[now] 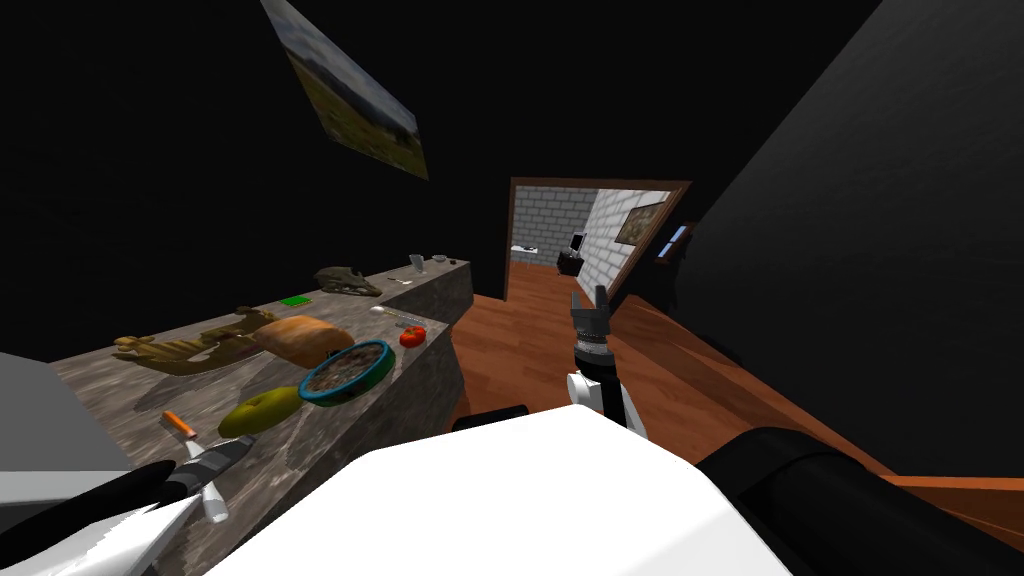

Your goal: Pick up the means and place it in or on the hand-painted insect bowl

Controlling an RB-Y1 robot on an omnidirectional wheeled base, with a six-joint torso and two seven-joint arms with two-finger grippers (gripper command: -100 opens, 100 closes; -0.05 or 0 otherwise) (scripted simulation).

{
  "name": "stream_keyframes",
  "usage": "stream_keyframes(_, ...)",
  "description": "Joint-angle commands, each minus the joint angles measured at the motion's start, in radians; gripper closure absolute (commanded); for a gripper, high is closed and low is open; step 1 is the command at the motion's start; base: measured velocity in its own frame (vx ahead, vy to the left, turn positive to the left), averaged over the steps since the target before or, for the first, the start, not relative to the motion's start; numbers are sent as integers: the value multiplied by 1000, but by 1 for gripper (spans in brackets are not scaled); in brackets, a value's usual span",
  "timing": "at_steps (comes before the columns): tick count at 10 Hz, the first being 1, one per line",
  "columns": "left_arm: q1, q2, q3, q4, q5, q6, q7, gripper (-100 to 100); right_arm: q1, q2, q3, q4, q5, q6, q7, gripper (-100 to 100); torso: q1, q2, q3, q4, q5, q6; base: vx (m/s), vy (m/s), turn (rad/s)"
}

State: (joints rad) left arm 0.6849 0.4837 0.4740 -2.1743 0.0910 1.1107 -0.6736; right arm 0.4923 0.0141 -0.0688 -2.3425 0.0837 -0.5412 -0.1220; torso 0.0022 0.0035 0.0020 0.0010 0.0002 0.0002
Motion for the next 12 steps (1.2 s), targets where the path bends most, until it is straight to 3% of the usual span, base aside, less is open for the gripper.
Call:
stream_keyframes(1,5,0,6,-42,-1,32,-12,100,0,0,0,0,0,0,0,0,0,0,0,0,0,0,-39,4,-33)
stream_keyframes(7,26,0,40,-165,13,145,-59,100,0,0,0,0,0,0,0,0,-2,-5,-3,-2,-1,0,5,-5,-25)
stream_keyframes(10,50,0,75,-204,52,205,-60,100,0,0,0,0,0,0,0,0,-3,-11,-7,-3,-1,1,124,-30,36)
stream_keyframes(12,68,1,104,-222,92,247,-49,100,1,0,0,0,0,0,0,0,-3,-17,-10,-4,-1,1,238,-30,68)
